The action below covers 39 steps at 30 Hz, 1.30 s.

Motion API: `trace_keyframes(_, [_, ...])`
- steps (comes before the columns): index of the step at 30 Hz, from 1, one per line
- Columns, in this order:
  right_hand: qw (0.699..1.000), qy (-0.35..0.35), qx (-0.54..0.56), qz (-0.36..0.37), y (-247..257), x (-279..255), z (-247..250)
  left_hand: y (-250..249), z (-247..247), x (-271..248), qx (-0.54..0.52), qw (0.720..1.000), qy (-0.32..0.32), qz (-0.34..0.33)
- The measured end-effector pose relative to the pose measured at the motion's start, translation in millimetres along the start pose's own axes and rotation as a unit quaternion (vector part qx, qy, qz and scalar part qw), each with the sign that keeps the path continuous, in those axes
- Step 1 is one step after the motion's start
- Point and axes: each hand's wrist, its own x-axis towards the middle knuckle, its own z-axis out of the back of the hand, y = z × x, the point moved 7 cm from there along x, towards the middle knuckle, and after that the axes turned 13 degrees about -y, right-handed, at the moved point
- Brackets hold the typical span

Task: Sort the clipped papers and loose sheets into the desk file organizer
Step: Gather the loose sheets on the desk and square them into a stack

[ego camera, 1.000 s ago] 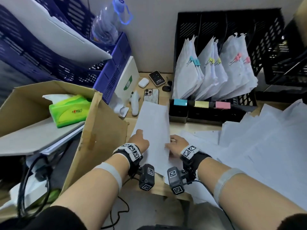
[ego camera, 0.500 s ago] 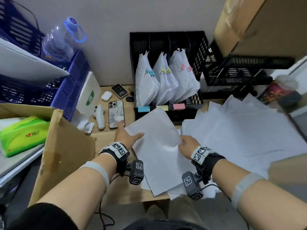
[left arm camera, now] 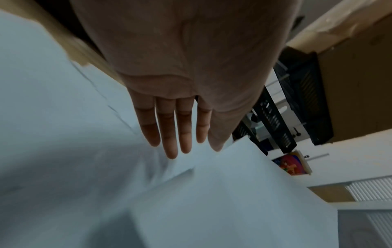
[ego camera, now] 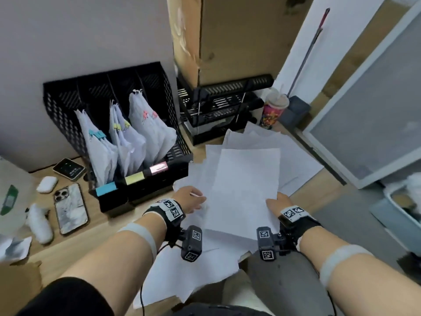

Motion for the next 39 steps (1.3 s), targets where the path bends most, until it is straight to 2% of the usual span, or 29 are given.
trace_keyframes(5, [0.995,-0.048,0.004,-0.083,-32,62,32,-41,-44,35,0.138,0.989,-0.026,-0.041])
trace_keyframes(9, [0.993,-0.022,0.000,-0.120,-47,109,38,-56,-73,60,0.165,0.985,-0.042,-0.008])
trace_keyframes(14, [0.991,0.001,0.000,-0.131,-44,150,39,-60,-90,79,0.218,0.973,-0.076,0.023])
trace_keyframes(19, [0.985,-0.022,0.055,-0.160,-38,180,37,-51,-98,87,0.210,0.973,-0.086,0.052])
trace_keyframes(24, [0.991,-0.010,0.094,-0.091,-30,196,37,-52,-105,90,0.244,0.967,-0.058,0.046])
trace_keyframes(26, [0.992,-0.033,0.101,-0.067,-28,197,41,-52,-106,91,0.251,0.965,-0.058,0.044])
trace_keyframes(29, [0.994,-0.063,0.069,-0.052,-33,195,49,-49,-100,92,0.246,0.965,-0.079,0.048])
trace_keyframes(31, [0.998,-0.050,0.027,-0.034,-35,191,53,-46,-95,94,0.239,0.965,-0.089,0.057])
trace_keyframes(35, [0.998,0.032,-0.040,-0.034,-43,172,45,-46,-91,100,0.159,0.981,-0.083,0.073])
trace_keyframes(37, [0.997,0.044,-0.060,-0.025,-42,159,38,-48,-96,100,0.075,0.990,-0.074,0.092])
trace_keyframes(39, [0.996,0.040,-0.073,-0.013,-33,146,30,-55,-99,97,0.048,0.992,-0.063,0.098])
